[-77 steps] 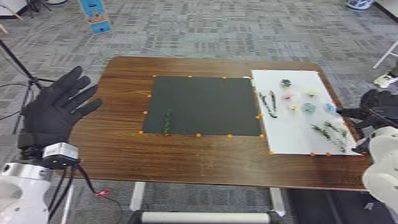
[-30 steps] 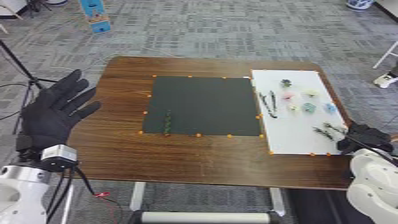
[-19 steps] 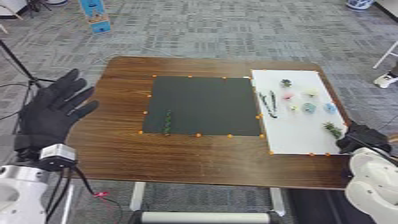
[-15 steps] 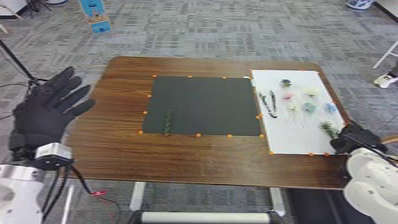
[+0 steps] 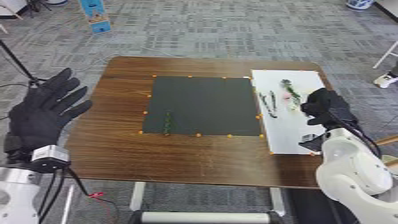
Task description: Arrange flowers
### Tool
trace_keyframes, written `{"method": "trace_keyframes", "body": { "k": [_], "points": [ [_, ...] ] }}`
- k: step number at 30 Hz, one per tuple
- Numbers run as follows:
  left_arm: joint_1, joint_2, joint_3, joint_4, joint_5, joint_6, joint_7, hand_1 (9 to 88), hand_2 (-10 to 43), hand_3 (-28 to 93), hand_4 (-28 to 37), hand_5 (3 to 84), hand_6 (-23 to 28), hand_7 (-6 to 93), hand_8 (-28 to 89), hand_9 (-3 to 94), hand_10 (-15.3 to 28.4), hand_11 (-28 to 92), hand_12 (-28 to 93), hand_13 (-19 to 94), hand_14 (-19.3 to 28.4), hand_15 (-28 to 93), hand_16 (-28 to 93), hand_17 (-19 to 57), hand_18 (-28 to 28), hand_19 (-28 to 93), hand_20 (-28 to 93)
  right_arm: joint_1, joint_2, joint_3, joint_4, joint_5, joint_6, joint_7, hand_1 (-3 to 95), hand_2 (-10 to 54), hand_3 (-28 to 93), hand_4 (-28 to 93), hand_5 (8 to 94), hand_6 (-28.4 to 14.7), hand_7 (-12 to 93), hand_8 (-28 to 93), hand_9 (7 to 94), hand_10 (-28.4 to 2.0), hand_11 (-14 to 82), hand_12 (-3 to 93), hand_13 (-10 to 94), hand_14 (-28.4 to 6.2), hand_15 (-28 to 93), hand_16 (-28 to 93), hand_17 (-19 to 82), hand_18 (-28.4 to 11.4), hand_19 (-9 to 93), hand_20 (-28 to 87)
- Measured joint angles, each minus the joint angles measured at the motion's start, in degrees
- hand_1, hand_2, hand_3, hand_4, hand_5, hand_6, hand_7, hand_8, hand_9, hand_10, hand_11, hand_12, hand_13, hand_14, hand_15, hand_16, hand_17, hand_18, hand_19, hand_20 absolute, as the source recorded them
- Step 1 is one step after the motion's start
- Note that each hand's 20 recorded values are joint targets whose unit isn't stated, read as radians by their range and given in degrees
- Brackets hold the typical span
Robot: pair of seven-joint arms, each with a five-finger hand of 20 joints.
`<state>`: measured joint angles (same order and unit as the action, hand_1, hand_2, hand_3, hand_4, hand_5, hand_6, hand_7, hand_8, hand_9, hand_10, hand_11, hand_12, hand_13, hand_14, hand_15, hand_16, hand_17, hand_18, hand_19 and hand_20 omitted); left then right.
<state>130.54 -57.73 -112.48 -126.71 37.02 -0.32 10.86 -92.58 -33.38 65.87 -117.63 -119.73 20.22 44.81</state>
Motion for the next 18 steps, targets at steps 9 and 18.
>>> {"method": "trace_keyframes", "body": {
  "k": [9,18],
  "points": [
    [0.3,0.0,-0.63,0.01,0.03,-0.13,0.23,20.9,-9.5,72,-28.3,28.6,2.4,17.1,-9,25.3,11.0,16,15,22,13.9,16,3,-7.5,26.0,44,0,20.8,-11.0,-19.4,9.3,1.8,-5.3,-3.8,30.2,-2.1,90,1,69.7,-1.0,52,37,83.7,-8.1,66.6,60.9,78,-9.3,89,55,47,-23.3,93,75],
    [0.2,-0.31,-0.12,0.02,0.03,-0.19,0.37,20.5,-9.5,70,-28.3,28.7,2.4,17.0,-9,25.4,11.0,16,15,22,13.9,16,3,-7.6,26.0,44,1,36.3,-22.5,-39.0,26.7,1.6,-15.7,-3.5,30.6,-2.6,90,2,69.7,-0.9,53,35,83.9,-8.0,66.1,59.5,79,-8.7,89,54,48,-23.1,93,74]
  ]
}}
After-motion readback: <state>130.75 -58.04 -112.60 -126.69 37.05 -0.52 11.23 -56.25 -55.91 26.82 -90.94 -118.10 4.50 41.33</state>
